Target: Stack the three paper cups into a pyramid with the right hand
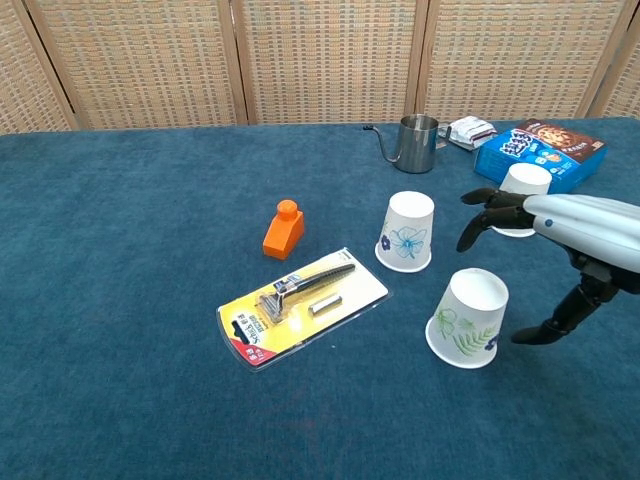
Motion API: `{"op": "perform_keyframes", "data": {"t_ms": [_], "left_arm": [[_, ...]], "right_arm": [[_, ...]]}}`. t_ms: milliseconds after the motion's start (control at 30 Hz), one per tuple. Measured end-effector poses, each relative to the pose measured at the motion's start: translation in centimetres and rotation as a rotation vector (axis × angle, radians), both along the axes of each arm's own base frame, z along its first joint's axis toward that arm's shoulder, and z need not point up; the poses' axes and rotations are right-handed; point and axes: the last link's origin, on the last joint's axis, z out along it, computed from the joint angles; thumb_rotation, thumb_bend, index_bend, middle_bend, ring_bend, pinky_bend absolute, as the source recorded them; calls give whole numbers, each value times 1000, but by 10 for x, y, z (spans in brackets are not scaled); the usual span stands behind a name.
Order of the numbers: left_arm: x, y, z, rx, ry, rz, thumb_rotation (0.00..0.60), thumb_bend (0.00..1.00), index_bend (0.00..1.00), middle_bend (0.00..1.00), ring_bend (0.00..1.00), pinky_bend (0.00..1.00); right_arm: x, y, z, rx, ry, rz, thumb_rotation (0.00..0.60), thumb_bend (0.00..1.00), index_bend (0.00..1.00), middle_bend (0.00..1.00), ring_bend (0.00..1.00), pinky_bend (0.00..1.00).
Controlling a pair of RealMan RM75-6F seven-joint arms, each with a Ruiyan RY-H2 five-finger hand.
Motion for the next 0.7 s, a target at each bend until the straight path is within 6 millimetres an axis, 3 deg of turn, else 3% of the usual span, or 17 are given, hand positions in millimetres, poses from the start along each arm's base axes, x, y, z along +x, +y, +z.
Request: {"op": "perform_keyframes", "data": {"t_ms": [700], "left_arm": [[-1,1,-1,-4,0,5,600,199,0,0,0,0]], "right_arm": [[-1,-11,-18,-2,-1,-21,600,59,520,0,0,0]]}}
